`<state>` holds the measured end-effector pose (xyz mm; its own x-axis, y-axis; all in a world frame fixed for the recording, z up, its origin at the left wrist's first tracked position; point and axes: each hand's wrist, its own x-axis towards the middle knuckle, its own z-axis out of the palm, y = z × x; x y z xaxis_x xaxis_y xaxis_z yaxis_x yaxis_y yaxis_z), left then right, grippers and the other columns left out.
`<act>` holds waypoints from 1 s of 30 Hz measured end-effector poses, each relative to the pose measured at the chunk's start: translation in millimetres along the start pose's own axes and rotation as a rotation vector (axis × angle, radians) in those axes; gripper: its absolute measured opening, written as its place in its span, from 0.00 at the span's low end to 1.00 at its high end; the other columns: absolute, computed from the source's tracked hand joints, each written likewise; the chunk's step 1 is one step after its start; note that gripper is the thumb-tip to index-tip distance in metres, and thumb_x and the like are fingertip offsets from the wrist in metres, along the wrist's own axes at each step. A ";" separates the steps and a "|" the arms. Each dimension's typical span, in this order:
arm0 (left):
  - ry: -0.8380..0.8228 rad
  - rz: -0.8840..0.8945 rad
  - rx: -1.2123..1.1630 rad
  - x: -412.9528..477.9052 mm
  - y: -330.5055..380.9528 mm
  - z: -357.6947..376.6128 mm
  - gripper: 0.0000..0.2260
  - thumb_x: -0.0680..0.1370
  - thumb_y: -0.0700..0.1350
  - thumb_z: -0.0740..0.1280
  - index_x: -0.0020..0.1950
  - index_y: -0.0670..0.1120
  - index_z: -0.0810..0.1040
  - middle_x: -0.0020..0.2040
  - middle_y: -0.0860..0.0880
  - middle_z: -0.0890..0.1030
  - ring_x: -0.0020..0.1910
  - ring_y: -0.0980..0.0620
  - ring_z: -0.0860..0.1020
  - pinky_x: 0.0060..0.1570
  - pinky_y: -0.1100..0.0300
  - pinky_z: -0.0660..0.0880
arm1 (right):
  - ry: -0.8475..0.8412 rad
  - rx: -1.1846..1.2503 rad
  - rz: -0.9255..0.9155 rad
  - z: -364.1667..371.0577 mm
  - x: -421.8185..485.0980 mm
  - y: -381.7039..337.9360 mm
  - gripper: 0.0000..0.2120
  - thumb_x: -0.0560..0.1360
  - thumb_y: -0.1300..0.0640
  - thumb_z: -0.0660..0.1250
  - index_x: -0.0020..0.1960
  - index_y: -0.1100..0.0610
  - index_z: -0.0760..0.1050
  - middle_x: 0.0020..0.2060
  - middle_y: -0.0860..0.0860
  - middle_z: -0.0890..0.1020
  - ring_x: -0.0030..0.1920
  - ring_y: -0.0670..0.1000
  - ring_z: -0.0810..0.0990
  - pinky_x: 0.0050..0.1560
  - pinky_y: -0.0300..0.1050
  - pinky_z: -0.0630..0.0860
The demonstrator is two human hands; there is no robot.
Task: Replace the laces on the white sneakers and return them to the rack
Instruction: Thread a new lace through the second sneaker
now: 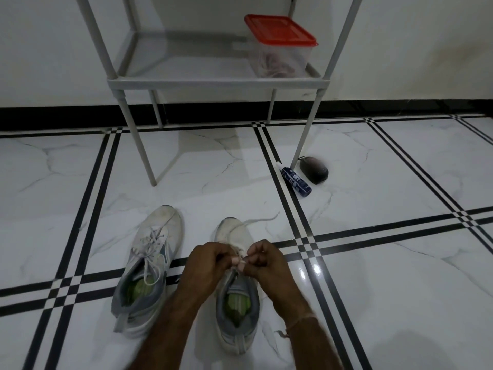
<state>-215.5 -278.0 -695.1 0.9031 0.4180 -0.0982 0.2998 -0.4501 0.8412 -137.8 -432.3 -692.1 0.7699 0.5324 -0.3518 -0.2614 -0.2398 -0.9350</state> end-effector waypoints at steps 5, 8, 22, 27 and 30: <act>-0.219 -0.324 -0.477 -4.2 -0.5 -8.7 0.15 0.82 0.55 0.66 0.48 0.46 0.87 0.44 0.43 0.86 0.43 0.51 0.80 0.54 0.50 0.78 | 0.049 0.034 -0.106 6.7 -1.2 4.6 0.05 0.75 0.68 0.73 0.47 0.65 0.77 0.40 0.55 0.85 0.44 0.52 0.85 0.47 0.42 0.82; -0.172 -0.465 -0.655 -4.6 4.0 -5.8 0.14 0.80 0.53 0.69 0.48 0.45 0.88 0.42 0.44 0.83 0.44 0.48 0.78 0.53 0.52 0.76 | 0.045 -0.008 -0.132 10.8 -4.4 4.6 0.09 0.74 0.54 0.76 0.48 0.59 0.81 0.43 0.52 0.87 0.47 0.50 0.86 0.52 0.44 0.83; -0.053 -0.431 -0.678 -3.8 7.6 9.0 0.10 0.79 0.49 0.70 0.49 0.44 0.88 0.42 0.45 0.87 0.40 0.51 0.83 0.43 0.58 0.78 | 0.243 -0.027 -0.135 24.2 -3.1 19.7 0.10 0.71 0.59 0.80 0.48 0.48 0.83 0.53 0.49 0.85 0.53 0.46 0.84 0.58 0.52 0.82; 0.013 -0.441 -0.674 -2.2 4.7 10.3 0.09 0.80 0.47 0.70 0.48 0.44 0.88 0.36 0.48 0.84 0.37 0.52 0.77 0.41 0.59 0.76 | 0.220 0.004 -0.087 17.8 0.6 18.4 0.04 0.72 0.60 0.77 0.46 0.55 0.84 0.53 0.46 0.84 0.55 0.48 0.83 0.59 0.50 0.82; 0.059 -0.449 -0.613 -2.9 3.9 13.6 0.09 0.80 0.46 0.70 0.46 0.43 0.88 0.36 0.49 0.85 0.37 0.53 0.80 0.39 0.62 0.76 | 0.217 0.132 -0.041 13.2 -3.8 7.5 0.08 0.74 0.55 0.70 0.45 0.61 0.81 0.45 0.52 0.84 0.49 0.50 0.83 0.50 0.44 0.81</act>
<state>-212.7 -291.6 -698.7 0.7117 0.5071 -0.4861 0.3944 0.2842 0.8739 -150.4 -425.4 -698.4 0.8845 0.3497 -0.3088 -0.2900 -0.1063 -0.9511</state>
